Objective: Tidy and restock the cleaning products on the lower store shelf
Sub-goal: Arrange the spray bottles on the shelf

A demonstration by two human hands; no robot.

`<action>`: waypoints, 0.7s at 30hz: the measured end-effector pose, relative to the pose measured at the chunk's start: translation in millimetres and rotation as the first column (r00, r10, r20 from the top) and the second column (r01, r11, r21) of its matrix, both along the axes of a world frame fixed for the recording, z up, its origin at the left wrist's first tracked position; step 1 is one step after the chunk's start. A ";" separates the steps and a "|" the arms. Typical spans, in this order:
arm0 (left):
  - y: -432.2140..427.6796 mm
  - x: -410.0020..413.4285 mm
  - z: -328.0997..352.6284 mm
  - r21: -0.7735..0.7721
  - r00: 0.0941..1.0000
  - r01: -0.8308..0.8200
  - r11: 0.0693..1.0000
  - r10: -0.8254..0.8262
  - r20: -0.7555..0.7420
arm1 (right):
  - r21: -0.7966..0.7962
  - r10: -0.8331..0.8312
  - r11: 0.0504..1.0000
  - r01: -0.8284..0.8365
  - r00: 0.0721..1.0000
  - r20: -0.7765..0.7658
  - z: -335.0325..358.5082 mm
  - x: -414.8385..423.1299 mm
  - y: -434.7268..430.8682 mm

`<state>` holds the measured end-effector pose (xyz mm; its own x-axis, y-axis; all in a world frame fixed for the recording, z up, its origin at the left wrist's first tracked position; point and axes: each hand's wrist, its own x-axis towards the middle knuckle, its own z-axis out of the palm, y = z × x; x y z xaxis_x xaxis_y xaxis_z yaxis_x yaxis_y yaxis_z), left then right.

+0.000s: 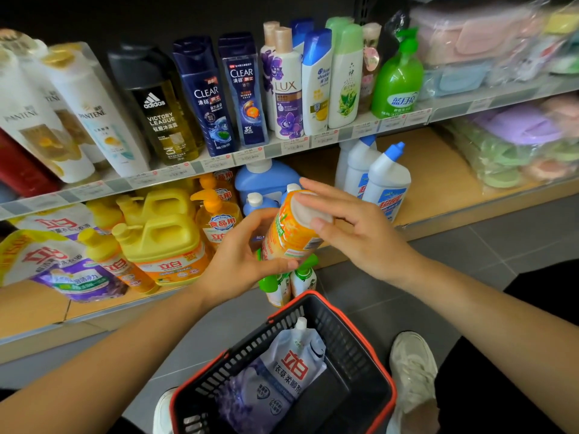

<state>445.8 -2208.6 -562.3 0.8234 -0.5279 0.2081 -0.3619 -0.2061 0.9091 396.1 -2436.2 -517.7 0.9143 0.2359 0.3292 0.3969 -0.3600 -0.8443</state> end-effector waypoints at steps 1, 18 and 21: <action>0.5 1.0 0.1 -0.005 1.000 -0.010 1.000 0.010 0.006 | -0.064 0.003 0.998 0.000 0.999 0.049 -0.5 -2.0 0.8; 3.6 11.4 -1.6 0.000 0.998 -0.056 0.998 0.056 -0.003 | -0.130 -0.153 0.963 0.234 0.879 0.451 3.5 -3.1 -5.1; 2.8 12.0 -2.2 -0.009 0.998 -0.054 0.998 0.054 -0.041 | -0.112 -0.197 0.960 0.255 0.906 0.375 3.3 -1.8 -9.0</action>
